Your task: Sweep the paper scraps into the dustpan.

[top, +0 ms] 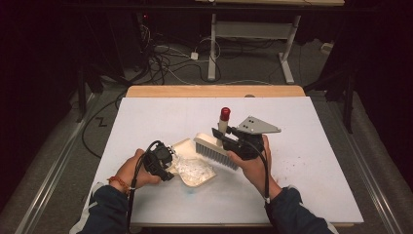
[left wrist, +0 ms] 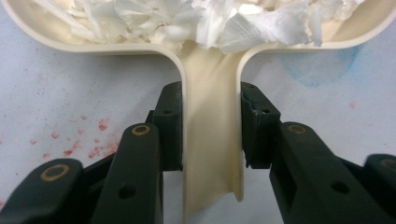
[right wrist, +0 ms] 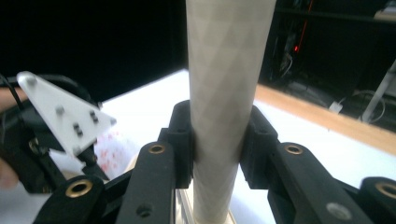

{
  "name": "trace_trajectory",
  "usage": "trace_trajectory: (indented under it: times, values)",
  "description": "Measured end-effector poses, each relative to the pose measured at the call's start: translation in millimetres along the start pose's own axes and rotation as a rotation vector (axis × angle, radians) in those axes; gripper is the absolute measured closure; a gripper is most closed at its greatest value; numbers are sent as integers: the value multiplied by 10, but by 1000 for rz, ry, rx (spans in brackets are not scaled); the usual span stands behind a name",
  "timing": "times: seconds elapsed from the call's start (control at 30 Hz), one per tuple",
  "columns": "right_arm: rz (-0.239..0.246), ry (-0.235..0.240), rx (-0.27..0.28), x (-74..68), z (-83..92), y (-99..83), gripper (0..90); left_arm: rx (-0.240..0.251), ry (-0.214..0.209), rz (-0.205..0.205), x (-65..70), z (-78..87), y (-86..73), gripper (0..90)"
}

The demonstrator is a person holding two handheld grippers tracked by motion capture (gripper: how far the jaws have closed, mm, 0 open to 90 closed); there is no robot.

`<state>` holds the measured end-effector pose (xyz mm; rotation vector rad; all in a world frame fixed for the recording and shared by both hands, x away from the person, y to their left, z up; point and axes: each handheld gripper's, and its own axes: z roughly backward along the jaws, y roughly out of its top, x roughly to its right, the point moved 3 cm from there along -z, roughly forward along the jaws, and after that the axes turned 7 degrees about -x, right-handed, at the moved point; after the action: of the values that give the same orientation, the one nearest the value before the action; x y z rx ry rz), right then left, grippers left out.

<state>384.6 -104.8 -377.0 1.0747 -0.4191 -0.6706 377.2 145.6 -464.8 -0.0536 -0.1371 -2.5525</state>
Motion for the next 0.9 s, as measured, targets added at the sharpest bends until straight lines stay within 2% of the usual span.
trace_trajectory:
  times: [0.23,0.33,0.5,0.63,0.77,0.83,0.9]
  values:
    - [28,-28,-74,88,67,-191,709,-5,2,-4,8,-9,-3,631]
    - [11,2,-84,88,142,-241,709,-10,5,-10,33,-9,3,631]
    - [9,32,-72,-70,183,-277,708,-13,14,-12,81,-21,37,631]
    - [0,100,-52,-236,150,-229,709,-8,14,-16,94,-24,49,631]
    - [51,87,-28,-327,164,-154,709,-8,10,-21,100,-29,50,631]
    - [49,77,-11,-310,198,-133,709,-8,7,-20,98,-32,48,631]
    - [34,86,-1,-268,239,-108,709,-8,7,-19,96,-34,48,631]
